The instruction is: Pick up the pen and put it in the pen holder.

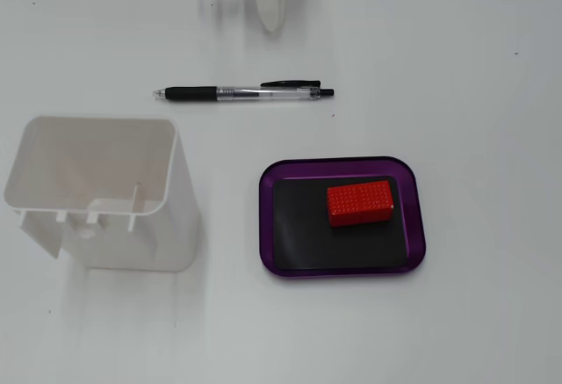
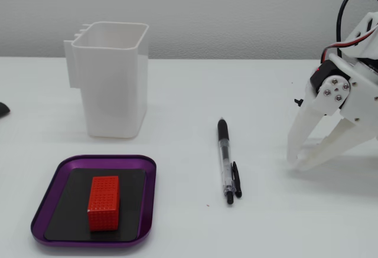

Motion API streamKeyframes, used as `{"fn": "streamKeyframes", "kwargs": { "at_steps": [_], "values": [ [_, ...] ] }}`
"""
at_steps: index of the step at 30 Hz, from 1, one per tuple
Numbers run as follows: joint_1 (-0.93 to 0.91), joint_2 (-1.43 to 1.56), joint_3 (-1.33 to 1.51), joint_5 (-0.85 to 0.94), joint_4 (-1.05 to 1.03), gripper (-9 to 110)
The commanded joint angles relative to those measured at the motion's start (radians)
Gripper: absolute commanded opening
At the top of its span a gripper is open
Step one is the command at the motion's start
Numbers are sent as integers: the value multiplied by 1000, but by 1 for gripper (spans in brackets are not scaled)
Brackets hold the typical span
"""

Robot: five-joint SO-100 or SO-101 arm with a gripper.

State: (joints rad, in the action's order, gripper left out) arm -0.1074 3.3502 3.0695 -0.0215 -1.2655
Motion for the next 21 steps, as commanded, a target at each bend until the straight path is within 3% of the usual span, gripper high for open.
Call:
{"fn": "streamKeyframes", "kwargs": {
  "at_steps": [1, 21],
  "values": [
    [-46, 67, 11, -12, 0, 0],
    [-95, 67, 11, -5, 0, 0]
  ]
}}
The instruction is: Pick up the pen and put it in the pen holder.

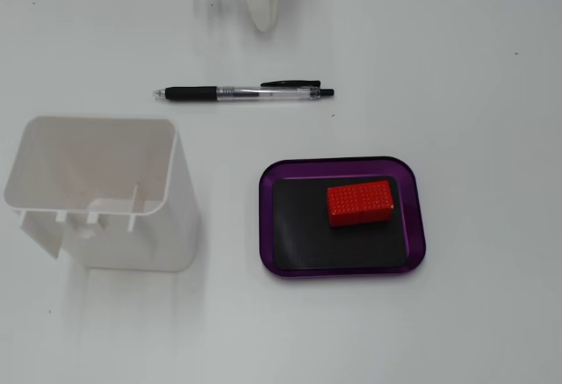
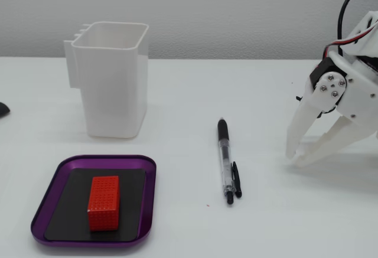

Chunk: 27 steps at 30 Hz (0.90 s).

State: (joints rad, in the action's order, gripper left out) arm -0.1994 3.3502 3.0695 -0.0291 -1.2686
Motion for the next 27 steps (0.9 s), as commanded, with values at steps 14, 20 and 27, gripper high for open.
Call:
{"fn": "streamKeyframes", "kwargs": {
  "at_steps": [14, 20, 27],
  "values": [
    [-64, 67, -44, 25, 199, 0],
    [15, -67, -334, 196, 238, 0],
    [121, -640, -635, 215, 152, 14]
  ]
}}
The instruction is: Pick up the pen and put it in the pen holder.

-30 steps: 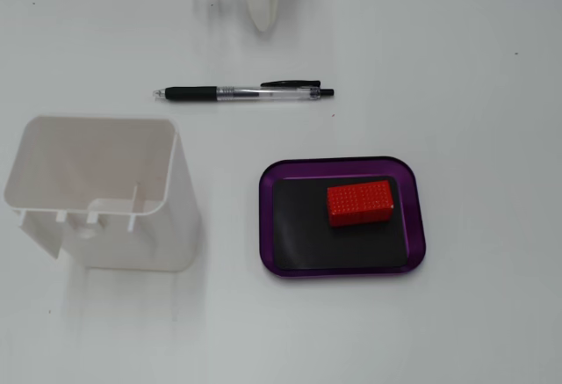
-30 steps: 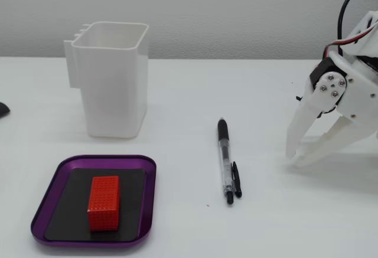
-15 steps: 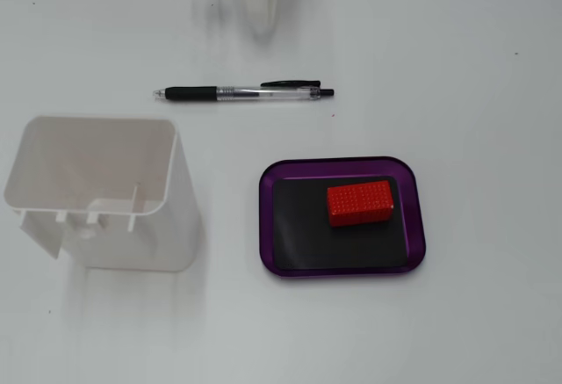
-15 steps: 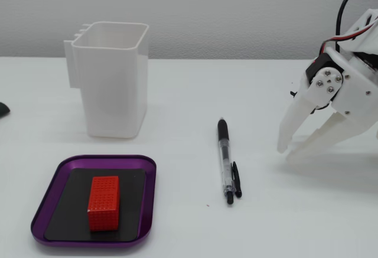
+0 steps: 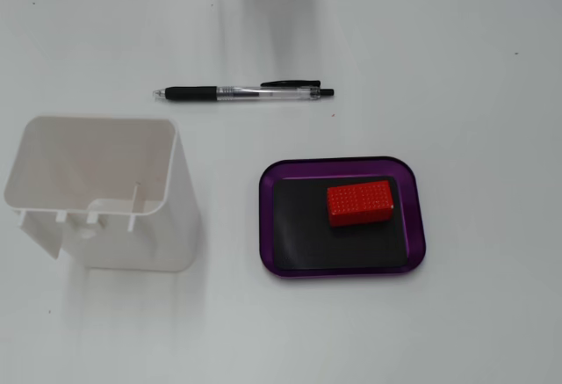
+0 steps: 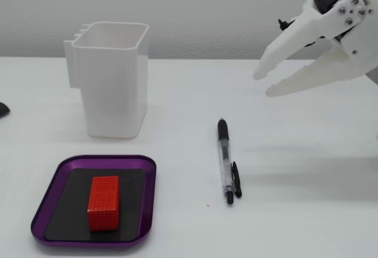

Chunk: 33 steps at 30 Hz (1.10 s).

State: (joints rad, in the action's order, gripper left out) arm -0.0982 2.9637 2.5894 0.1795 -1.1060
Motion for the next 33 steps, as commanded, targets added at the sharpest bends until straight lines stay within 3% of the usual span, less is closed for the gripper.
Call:
{"fn": "streamKeyframes", "kwargs": {
  "at_steps": [1, 6, 13, 27, 33],
  "values": [
    [37, -341, -202, 6, -11, 16],
    [84, -764, -403, 8, -5, 26],
    [80, -1160, -532, 14, 5, 28],
    [-97, -1204, -517, 98, 169, 28],
    [-89, -1204, -515, 126, 169, 16]
  ]
}}
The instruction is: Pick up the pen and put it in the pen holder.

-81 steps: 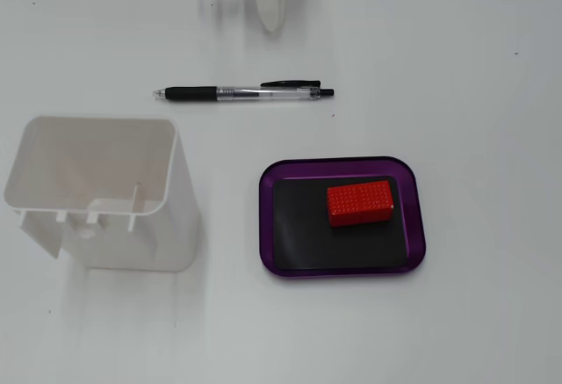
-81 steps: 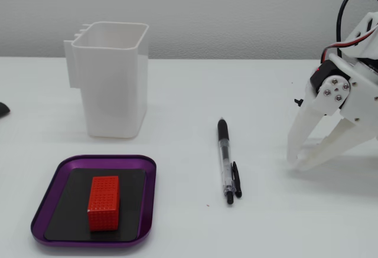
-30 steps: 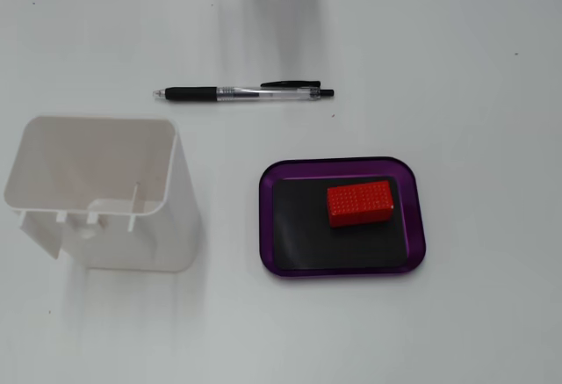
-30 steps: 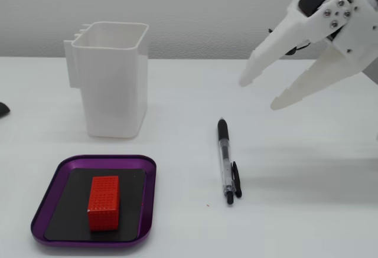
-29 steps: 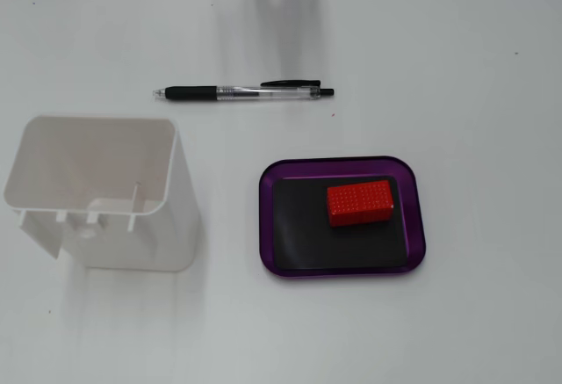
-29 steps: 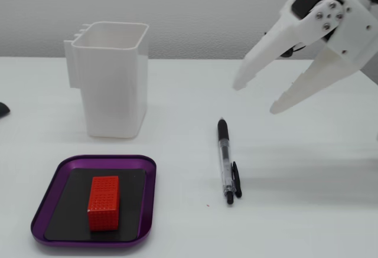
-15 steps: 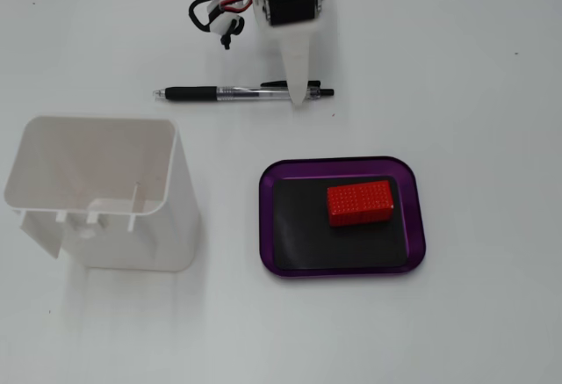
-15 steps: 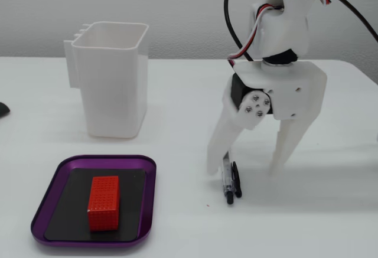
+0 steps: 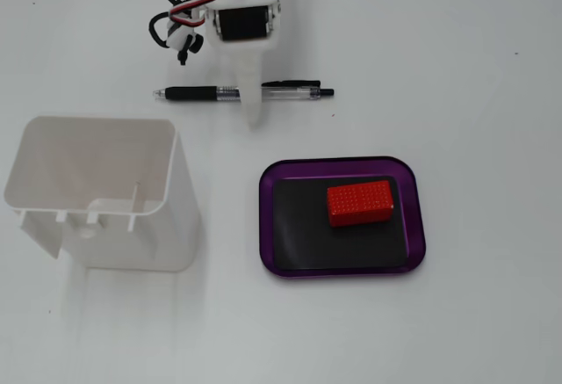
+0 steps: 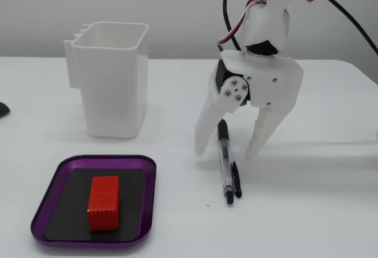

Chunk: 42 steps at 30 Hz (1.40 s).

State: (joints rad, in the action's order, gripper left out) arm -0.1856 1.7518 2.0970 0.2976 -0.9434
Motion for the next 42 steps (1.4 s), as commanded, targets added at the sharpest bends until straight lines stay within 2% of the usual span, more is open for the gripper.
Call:
{"fn": "streamKeyframes", "kwargs": {
  "at_steps": [1, 10, 18, 36, 42],
  "values": [
    [-2, 8, -21, 2, 6, 14],
    [2, 8, -18, -2, 12, -1],
    [55, 23, 5, -8, 0, -1],
    [54, 8, 15, 3, -15, 0],
    [54, 9, 74, 2, 46, 10]
  ]
}}
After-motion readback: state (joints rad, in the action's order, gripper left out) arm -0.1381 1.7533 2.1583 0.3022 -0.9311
